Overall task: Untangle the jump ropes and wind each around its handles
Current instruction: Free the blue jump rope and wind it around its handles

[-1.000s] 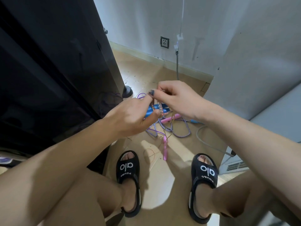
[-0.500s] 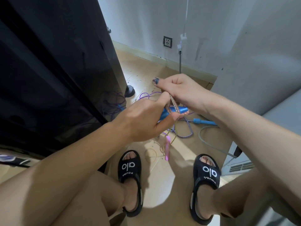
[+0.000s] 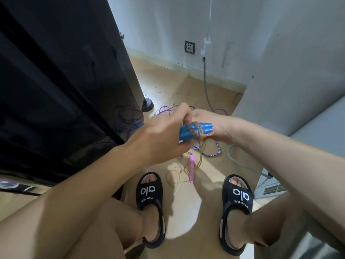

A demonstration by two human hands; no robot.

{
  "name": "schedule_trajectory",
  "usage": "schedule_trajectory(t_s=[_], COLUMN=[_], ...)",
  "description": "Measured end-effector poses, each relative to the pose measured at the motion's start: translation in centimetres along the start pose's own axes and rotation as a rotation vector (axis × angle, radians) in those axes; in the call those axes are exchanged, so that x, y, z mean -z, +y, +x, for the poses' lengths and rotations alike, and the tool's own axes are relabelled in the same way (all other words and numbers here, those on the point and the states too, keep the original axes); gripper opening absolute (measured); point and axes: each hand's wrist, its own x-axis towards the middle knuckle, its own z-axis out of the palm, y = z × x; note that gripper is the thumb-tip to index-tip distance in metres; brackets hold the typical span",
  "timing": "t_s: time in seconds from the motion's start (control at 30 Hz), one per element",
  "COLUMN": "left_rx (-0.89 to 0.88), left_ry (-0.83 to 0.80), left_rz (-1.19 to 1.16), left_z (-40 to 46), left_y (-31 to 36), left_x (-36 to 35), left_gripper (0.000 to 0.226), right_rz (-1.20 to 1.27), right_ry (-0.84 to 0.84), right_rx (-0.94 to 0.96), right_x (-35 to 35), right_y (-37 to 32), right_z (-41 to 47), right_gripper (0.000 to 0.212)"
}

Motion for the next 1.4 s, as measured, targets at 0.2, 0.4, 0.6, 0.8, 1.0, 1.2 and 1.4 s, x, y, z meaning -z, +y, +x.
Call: schedule_trajectory(t_s=[0.2, 0.4, 0.6, 0.8, 1.0, 1.2, 1.4], left_rx=[0.077, 0.323, 0.518, 0.519, 0.254, 0.079, 0.119], left_ry=[-0.005, 0.08, -0.067, -0.255, -0.344, -0.168, -0.044], left_rz=[-0.235, -0.285, -0.006, 0.297, 0.473, 0.492, 0.19], left_z=[0.6, 1.9, 2.0, 2.5, 2.3, 1.6, 1.1], left_y=[0.2, -1.1, -5.7, -5.8, -2.9, -1.0, -1.4], left_x=[0.4, 0.8, -0.7, -2.5, -3.1, -2.2, -1.1], left_gripper=[0.026, 0.02, 0.023, 0.029, 0.035, 0.033, 0.032], right_rz=[0.257, 0.051, -0.323, -0.695, -0.463, -0.277, -0.224], right_ry=[0.186, 0.281, 0.342, 0.399, 0.549, 0.508, 0.564], right_rx=[-0.027, -0.231, -0.12, 0.195, 0.365, 0.192, 0.226], right_x=[-2.7, -4.2, -4.7, -4.2, -0.8, -0.1, -1.1], right_y=[0.9, 1.0, 0.4, -0.4, -0.4, 0.6, 0.0], right_z=[0.3, 0.3, -1.2, -1.4, 0.0, 1.0, 1.0], right_gripper=[0.007, 0.042, 0.046, 0.048, 0.045, 0.044, 0.045])
